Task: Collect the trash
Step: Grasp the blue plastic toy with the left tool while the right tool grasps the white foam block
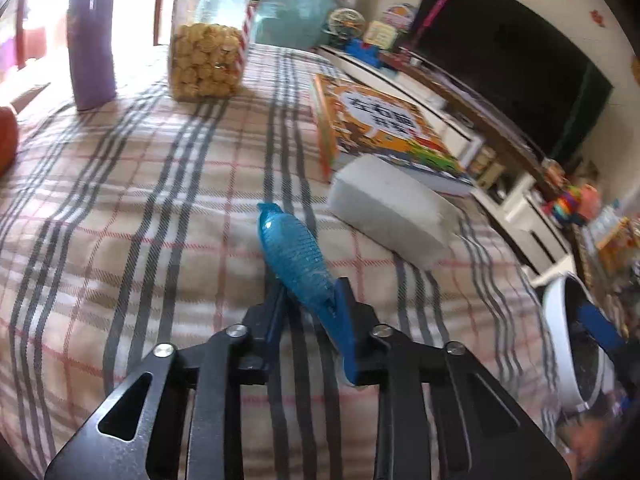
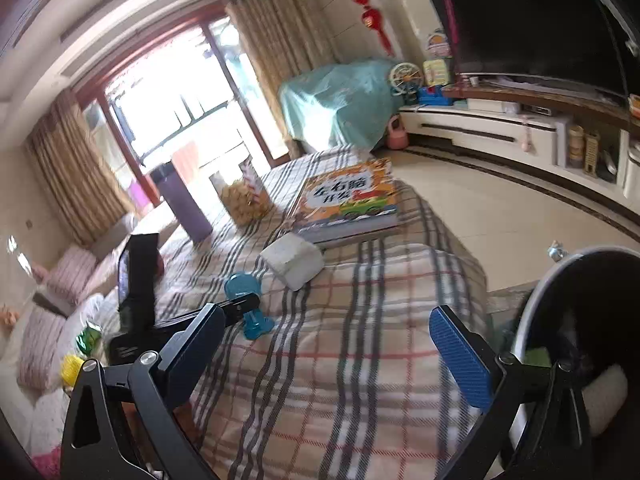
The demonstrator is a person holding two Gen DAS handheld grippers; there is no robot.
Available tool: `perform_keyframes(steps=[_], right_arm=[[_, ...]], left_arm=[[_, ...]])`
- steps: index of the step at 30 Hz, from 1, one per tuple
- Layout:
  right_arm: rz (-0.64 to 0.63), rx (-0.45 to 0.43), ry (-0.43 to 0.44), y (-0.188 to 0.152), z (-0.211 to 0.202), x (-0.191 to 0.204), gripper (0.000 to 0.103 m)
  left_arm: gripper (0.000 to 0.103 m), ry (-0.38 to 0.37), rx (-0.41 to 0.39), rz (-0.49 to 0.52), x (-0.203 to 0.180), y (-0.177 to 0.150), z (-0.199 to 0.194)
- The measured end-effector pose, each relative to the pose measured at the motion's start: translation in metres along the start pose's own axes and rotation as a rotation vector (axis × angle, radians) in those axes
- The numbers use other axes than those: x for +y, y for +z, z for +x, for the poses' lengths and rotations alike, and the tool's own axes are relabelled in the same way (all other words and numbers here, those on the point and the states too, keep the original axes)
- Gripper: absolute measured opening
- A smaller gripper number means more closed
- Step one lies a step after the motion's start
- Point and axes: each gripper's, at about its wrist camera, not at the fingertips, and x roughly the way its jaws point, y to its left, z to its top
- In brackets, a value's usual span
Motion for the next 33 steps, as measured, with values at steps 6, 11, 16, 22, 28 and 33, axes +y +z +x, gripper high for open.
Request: perform_keyframes(steps=[6, 11, 16, 22, 28, 33], right_arm=[[-0.054, 0.088, 0.019, 0.003, 0.049, 0.013, 0.102], [-0.111, 0.157, 0.010, 0.012, 0.096, 0.018, 0.102], [-0.139, 0.190, -0.018, 0.024, 0.135, 0.018, 0.100], [-0.133, 0.195, 0.038, 0.025, 0.138, 0.024, 0.054], [-0.140, 0.177, 0.052, -0.004, 0.089, 0.029, 0.054], [-0.077, 0.151, 0.011, -0.044, 0.032, 0.019, 0.057]], left_arm=[[0.018, -0.125, 0.046, 0.114, 0.009, -0.015, -0.037], [0.018, -0.223, 0.140, 0.163, 0.027, -0.030, -0.053], [0.019, -0.242, 0.180, 0.124, 0.044, -0.043, -0.047], [0.020, -0.196, 0.116, 0.054, 0.041, -0.048, -0.047], [0.023, -0.111, 0.058, 0.044, 0.031, -0.056, -0.051], [0.044, -0.119, 0.039, 0.007, 0.031, -0.056, -0.050]])
